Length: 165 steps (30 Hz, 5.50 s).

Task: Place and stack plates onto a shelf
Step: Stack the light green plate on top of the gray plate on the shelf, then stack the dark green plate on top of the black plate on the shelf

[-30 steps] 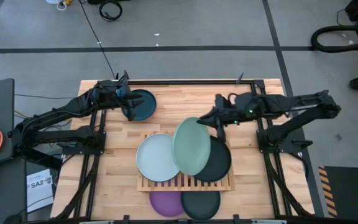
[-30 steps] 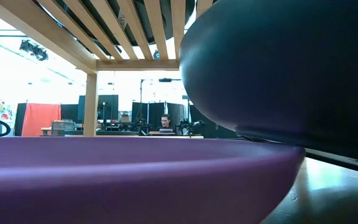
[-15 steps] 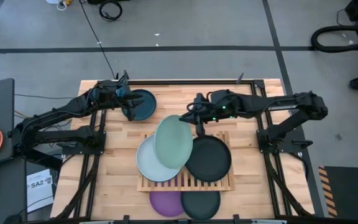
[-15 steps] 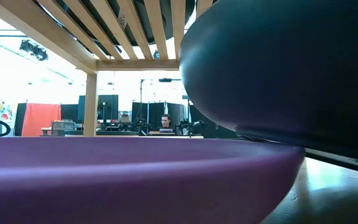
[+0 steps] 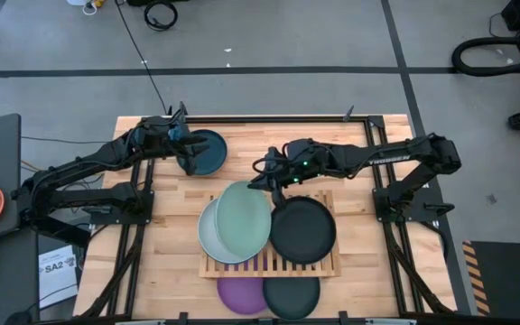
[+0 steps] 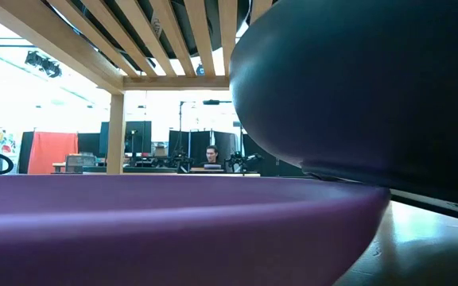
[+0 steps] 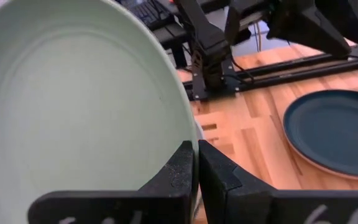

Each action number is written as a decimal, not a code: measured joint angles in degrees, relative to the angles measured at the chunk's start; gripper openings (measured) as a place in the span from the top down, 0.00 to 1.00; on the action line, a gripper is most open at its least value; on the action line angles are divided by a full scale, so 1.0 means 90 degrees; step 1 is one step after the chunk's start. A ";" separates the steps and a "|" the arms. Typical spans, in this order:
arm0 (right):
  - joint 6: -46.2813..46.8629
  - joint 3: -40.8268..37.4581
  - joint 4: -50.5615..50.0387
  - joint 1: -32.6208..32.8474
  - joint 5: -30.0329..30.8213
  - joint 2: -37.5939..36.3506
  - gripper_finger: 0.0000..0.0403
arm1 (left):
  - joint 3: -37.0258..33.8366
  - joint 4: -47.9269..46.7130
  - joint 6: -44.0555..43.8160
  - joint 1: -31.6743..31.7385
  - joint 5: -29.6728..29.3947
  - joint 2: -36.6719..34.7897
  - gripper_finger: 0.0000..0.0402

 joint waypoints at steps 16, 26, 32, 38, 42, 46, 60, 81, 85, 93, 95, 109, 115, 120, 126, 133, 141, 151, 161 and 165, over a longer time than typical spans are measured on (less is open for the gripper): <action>0.0007 0.0000 -0.0047 0.0000 -0.0005 0.0045 0.92 | 0.0000 -0.0001 0.0005 -0.0001 0.0000 0.0000 0.68; 0.0007 -0.0002 -0.0035 0.0000 -0.0002 0.0043 0.92 | 0.0000 -0.0002 0.0005 -0.0001 -0.0001 0.0000 0.68; 0.0007 -0.0001 -0.0035 0.0000 -0.0016 0.0041 0.89 | 0.0000 -0.0002 0.0005 -0.0001 -0.0002 0.0000 0.68; 0.0007 -0.0001 -0.0035 -0.0002 -0.0240 0.0038 0.80 | 0.0000 -0.0002 0.0005 -0.0001 -0.0002 0.0000 0.68; 0.0004 -0.0001 -0.0038 -0.0002 -0.0321 0.0038 0.72 | 0.0000 -0.0002 0.0005 -0.0002 -0.0002 0.0000 0.68; 0.0004 -0.0002 -0.0038 -0.0002 -0.0323 0.0037 0.64 | 0.0000 -0.0002 0.0007 0.0000 -0.0002 0.0000 0.68; 0.0002 0.0000 -0.0217 -0.0212 -0.0325 -0.0148 0.56 | 0.0000 -0.0003 0.0007 -0.0002 -0.0002 0.0000 0.68; -0.0748 0.0000 -0.3304 -0.1137 0.0367 -0.2713 0.57 | 0.0000 0.0124 0.0000 -0.0002 -0.0007 0.0000 0.68; -0.0836 -0.0107 -0.3559 -0.1182 0.0853 -0.2971 0.57 | 0.0000 0.0114 0.0005 0.0000 -0.0006 0.0000 0.68; -0.0668 -0.1062 -0.3404 -0.1400 0.0894 -0.3262 0.57 | 0.0000 -0.0544 0.0377 0.0012 0.0010 0.0002 0.68; -0.0488 -0.1299 -0.3301 -0.1498 0.0896 -0.3274 0.57 | 0.0000 -0.0881 0.0385 0.0012 0.0008 0.0002 0.68; -0.0268 -0.2359 -0.2016 -0.2114 0.0122 -0.3252 0.57 | 0.0000 -0.1896 0.0747 0.0012 0.0013 0.0603 0.68; -0.0265 -0.2416 -0.1974 -0.2144 0.0015 -0.3252 0.57 | 0.0000 -0.1890 0.1052 0.0012 0.0015 0.1311 0.68; -0.0287 -0.2416 -0.1981 -0.2144 0.0015 -0.3252 0.57 | 0.0000 -0.1906 0.1190 0.0012 0.0015 0.1895 0.68; -0.0312 -0.2416 -0.1982 -0.2142 0.0012 -0.3252 0.57 | 0.0000 -0.1901 0.1236 0.0012 0.0015 0.2448 0.68; -0.0323 -0.2416 -0.1985 -0.2142 0.0010 -0.3252 0.57 | 0.0000 -0.1854 0.1236 0.0012 0.0015 0.2915 0.68; -0.0326 -0.2416 -0.1985 -0.2142 0.0010 -0.3252 0.57 | 0.0000 -0.1568 0.1234 0.0012 0.0015 0.3350 0.68; -0.0328 -0.2416 -0.1985 -0.2140 0.0007 -0.3252 0.57 | 0.0000 -0.1315 0.1219 0.0012 0.0013 0.3777 0.68; -0.0326 -0.2414 -0.1983 -0.2142 0.0007 -0.3252 0.57 | 0.0000 -0.1167 0.1214 0.0012 0.0012 0.3959 0.70; -0.0326 -0.2414 -0.1985 -0.2142 0.0007 -0.3252 0.57 | 0.0000 -0.1152 0.1214 0.0012 0.0012 0.3959 0.75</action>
